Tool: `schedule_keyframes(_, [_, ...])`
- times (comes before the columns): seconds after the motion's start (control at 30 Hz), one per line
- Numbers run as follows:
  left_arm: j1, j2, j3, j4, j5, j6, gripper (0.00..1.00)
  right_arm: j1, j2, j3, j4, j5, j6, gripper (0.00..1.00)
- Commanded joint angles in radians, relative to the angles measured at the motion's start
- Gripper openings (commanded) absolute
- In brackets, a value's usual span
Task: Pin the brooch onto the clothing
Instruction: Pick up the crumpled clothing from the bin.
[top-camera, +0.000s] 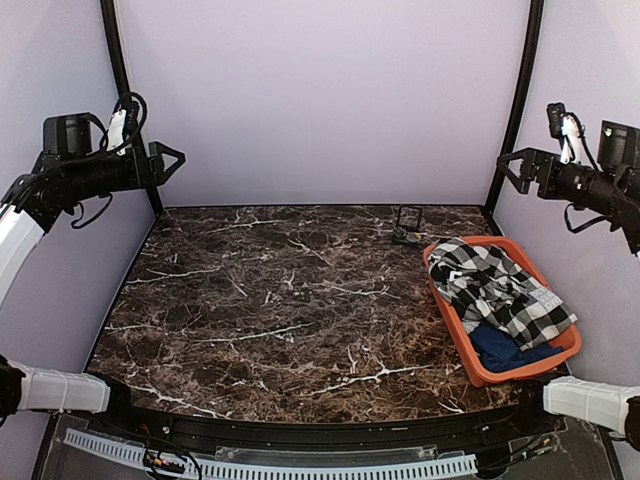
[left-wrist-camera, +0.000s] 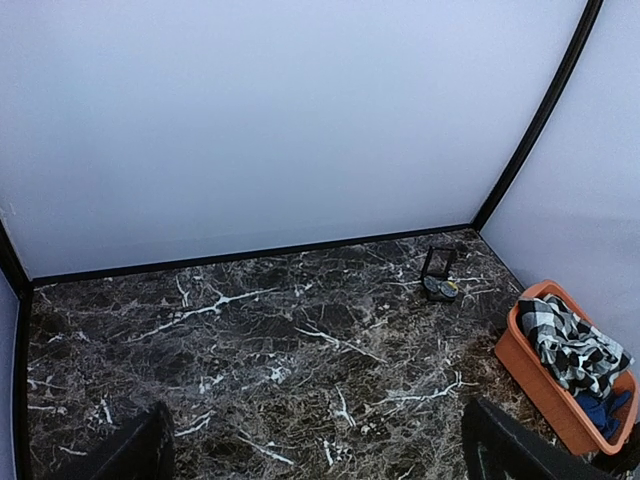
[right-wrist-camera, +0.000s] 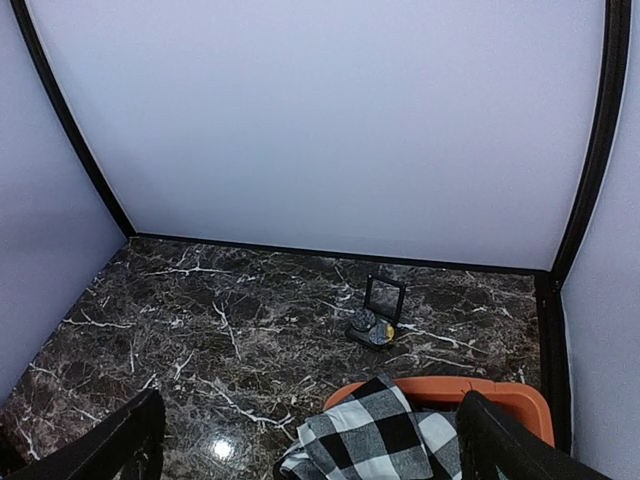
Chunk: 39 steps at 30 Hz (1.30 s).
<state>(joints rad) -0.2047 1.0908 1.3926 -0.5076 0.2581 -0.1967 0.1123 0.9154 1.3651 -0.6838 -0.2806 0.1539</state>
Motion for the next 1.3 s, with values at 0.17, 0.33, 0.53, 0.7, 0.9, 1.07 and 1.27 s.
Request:
schedule_keyframes(0.17, [0.009,-0.030,-0.199,0.060,0.108,0.003,1.00,-0.011,0.055,-0.068,-0.027,0.097,-0.016,0.99])
schedule_keyframes(0.33, [0.009,0.011,-0.318,0.097,0.073,-0.013,1.00,-0.012,0.128,-0.116,-0.063,0.183,-0.032,0.99])
schedule_keyframes(0.53, [0.011,0.039,-0.426,0.217,0.116,-0.028,1.00,-0.013,0.217,-0.205,-0.072,0.215,-0.041,0.99])
schedule_keyframes(0.7, [0.012,0.050,-0.456,0.245,0.140,-0.060,1.00,0.036,0.236,-0.243,-0.067,0.024,-0.096,0.94])
schedule_keyframes(0.9, [0.025,0.080,-0.454,0.236,0.164,-0.074,1.00,0.152,0.286,-0.204,-0.148,0.022,-0.178,0.96])
schedule_keyframes(1.07, [0.048,0.092,-0.459,0.243,0.182,-0.088,1.00,0.201,0.317,-0.217,-0.192,0.115,-0.189,0.97])
schedule_keyframes(1.27, [0.060,0.106,-0.463,0.246,0.188,-0.100,1.00,0.218,0.348,-0.243,-0.197,0.159,-0.189,0.92])
